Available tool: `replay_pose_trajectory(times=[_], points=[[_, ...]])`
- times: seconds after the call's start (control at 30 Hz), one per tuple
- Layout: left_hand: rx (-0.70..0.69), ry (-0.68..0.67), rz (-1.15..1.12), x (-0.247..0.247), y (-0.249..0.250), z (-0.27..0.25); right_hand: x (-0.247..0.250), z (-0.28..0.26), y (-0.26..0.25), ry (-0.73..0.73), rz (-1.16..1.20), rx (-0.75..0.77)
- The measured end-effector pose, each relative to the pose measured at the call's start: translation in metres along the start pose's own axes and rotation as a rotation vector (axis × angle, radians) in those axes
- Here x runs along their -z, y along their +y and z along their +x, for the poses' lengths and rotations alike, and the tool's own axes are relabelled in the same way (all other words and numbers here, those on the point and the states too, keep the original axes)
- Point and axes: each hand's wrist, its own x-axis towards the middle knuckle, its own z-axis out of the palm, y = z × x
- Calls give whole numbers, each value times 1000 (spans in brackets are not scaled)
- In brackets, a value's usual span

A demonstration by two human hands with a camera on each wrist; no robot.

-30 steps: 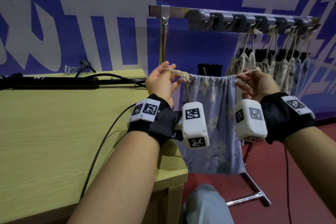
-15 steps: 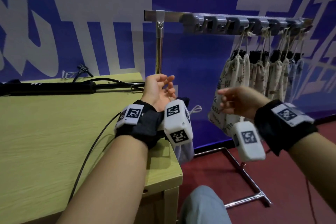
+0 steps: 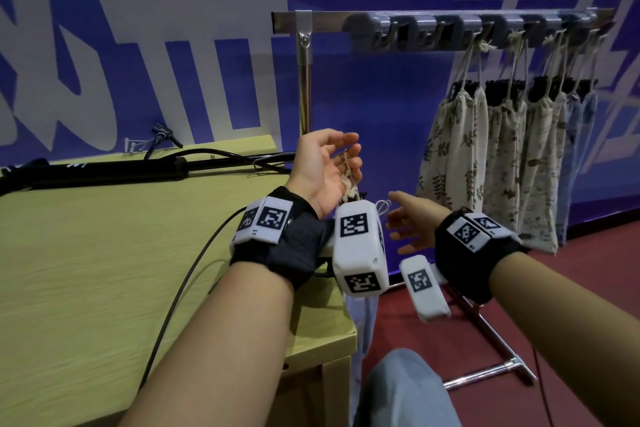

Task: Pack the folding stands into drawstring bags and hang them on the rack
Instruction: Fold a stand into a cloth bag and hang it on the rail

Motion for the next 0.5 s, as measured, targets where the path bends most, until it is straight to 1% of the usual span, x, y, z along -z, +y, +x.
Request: replay_pose_trajectory(times=[0.07,0.3,0.37,0.43,0.5], points=[[5,-22,17,-3,-1,-2,-6,2,-3,5,-38,8],[11,-124,96,-13,-8,-8,-14,1,-3,131,-235,46],[16,-124,104,-13,-9,-8,-11,0,-3,152,-301,68],[11,-105,106,-13,-9,-7,-7,2,-5,133,-400,84],[-3,-78,97,-12,-9,-7,-3,0,-8,144,-511,69]])
